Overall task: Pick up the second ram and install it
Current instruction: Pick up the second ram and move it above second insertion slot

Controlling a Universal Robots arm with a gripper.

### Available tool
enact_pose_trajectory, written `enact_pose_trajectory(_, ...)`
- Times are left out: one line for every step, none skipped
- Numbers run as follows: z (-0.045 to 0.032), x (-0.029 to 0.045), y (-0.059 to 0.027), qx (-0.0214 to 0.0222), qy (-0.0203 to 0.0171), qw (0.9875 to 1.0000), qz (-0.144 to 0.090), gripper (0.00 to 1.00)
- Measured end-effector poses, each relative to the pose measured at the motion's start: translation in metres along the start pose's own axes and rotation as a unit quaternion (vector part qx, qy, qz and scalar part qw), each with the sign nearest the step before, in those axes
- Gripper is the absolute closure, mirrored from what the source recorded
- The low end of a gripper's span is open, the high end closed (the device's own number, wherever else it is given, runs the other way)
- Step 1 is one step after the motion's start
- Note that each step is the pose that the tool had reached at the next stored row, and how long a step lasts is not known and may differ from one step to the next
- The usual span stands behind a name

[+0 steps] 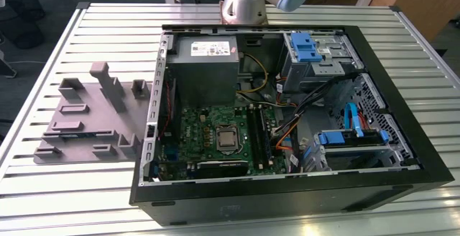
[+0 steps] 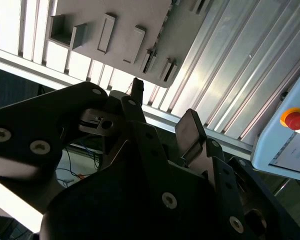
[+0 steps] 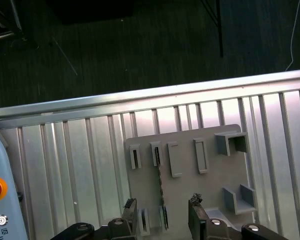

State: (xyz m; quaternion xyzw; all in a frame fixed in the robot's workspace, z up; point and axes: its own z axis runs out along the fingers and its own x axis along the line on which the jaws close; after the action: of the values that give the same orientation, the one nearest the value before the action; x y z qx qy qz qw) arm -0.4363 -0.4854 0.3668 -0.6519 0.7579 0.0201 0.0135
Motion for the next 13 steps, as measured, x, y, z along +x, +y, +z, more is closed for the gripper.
enact_pose_trajectory(0.0002,0.0,0.0,0.0,0.0,1.0,0.0,0.47)
enact_pose_trajectory(0.0006,0.0,0.0,0.0001,-0.0001,1.0,0.0,0.47)
enact_pose_trajectory(0.0011,0.0,0.0,0.0001,-0.0001,1.0,0.0,0.47)
enact_pose_trajectory(0.0018,0.0001,0.0,0.0,0.0,1.0,0.0,0.47)
enact_pose_trajectory(0.0027,0.0001,-0.0001,0.0,-0.0001,1.0,0.0,0.47)
enact_pose_trajectory(0.0037,0.0001,-0.0001,-0.0001,0.0,1.0,0.0,0.47)
enact_pose_trajectory(0.005,0.0002,-0.0004,-0.0001,0.0001,1.0,0.0,0.47)
enact_pose_trajectory(0.0058,0.0002,-0.0007,-0.0005,0.0001,1.0,0.0,0.47)
enact_pose_trajectory(0.0065,0.0001,-0.0012,-0.0013,0.0002,1.0,0.0,0.47)
enact_pose_trajectory(0.007,0.0001,-0.0016,-0.002,0.0003,1.0,0.0,0.47)
enact_pose_trajectory(0.0076,0.0001,-0.0019,-0.0029,0.0004,1.0,0.0,0.47)
enact_pose_trajectory(0.0079,0.0,-0.0024,-0.0036,0.0005,1.0,0.0,0.47)
enact_pose_trajectory(0.0085,0.0,-0.0027,-0.0038,0.0005,1.0,0.0,0.47)
